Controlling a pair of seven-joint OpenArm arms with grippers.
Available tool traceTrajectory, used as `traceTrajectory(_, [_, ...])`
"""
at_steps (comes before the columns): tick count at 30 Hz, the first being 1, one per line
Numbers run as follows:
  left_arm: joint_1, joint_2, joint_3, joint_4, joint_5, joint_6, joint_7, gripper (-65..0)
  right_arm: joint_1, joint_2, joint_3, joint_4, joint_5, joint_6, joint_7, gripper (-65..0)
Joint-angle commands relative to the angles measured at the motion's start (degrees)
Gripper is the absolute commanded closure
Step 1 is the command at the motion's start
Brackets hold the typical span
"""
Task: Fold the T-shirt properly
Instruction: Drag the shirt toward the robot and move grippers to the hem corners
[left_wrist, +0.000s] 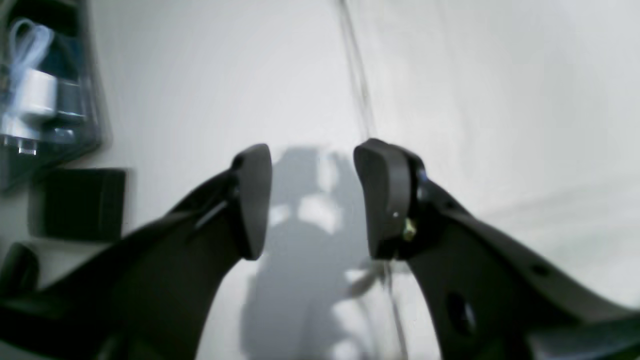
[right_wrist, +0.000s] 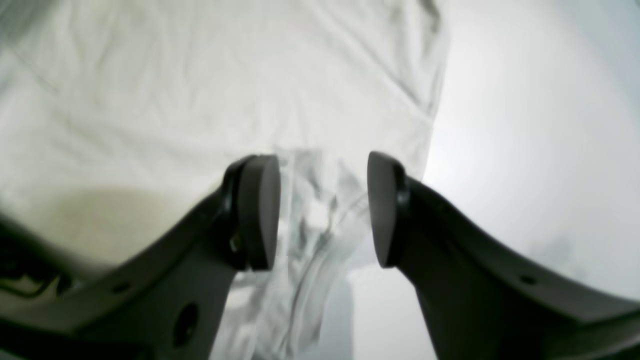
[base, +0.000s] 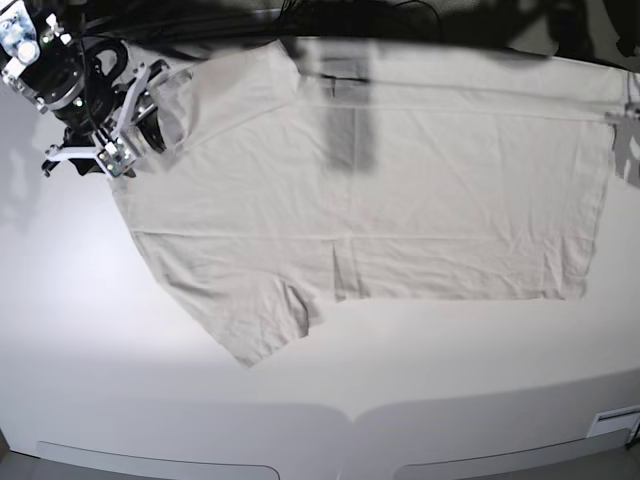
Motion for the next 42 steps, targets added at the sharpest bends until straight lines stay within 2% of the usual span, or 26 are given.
traceTrajectory(1, [-2.29, -1.46, -0.7, -1.4, -2.71, 0.37, -0.7, -29.6, 1.14, -0.02, 0.39, -0.24, 0.44, 0.0, 1.03, -28.7])
traceTrajectory(4, [-9.55, -1.22, -0.68, -7.63, -7.52, -0.79, -0.76, -29.5, 4.66, -1.73, 0.39, -3.65, 3.1, 0.22, 1.18, -28.6])
traceTrajectory(7, [-16.13, -0.15, 0.31, -13.49, -9.22, -4.26, -0.83, -29.3, 7.23, -3.15, 0.39, -7.17, 4.39, 0.26, 2.12, -28.6])
traceTrajectory(10, [-22.32, 1.55, 3.21, -18.56, -8.37, -5.42, -2.69, -29.1, 9.03, -3.23, 0.39, -10.51, 5.66, 1.25, 4.22, -28.6])
traceTrajectory(15, [-33.51, 3.17, 13.05, -27.45, -2.93, -5.4, -4.72, -29.1, 12.66, -3.28, 0.39, -15.34, 8.72, 2.36, 5.22, -28.6])
traceTrajectory(20, [-44.89, 4.7, 23.52, -38.25, -2.29, -5.38, -6.88, -29.1, 17.11, -3.23, 0.39, -20.74, 10.56, 2.4, 4.5, -28.6])
traceTrajectory(24, [-54.16, 7.06, 27.1, -49.99, 3.02, -5.38, -10.43, -29.1, 18.53, -3.23, 0.39, -21.94, 10.6, 4.17, 4.09, -28.6])
traceTrajectory(31, [-66.16, 11.17, 27.28, -67.6, 14.93, -5.4, -17.2, -28.9, 18.53, -2.71, 0.39, -21.92, 11.63, 4.37, 4.02, -28.6])
traceTrajectory(37, [-68.54, 13.77, 27.28, -73.26, 23.58, -5.14, -24.5, -24.0, 18.67, -1.36, 0.39, -21.92, 11.63, 4.33, 2.19, -28.6])
traceTrajectory(42, [-68.46, 13.94, 27.28, -73.59, 24.65, -2.25, -24.52, -24.0, 18.67, -1.03, 0.39, -21.92, 11.65, 4.33, 1.9, -28.6])
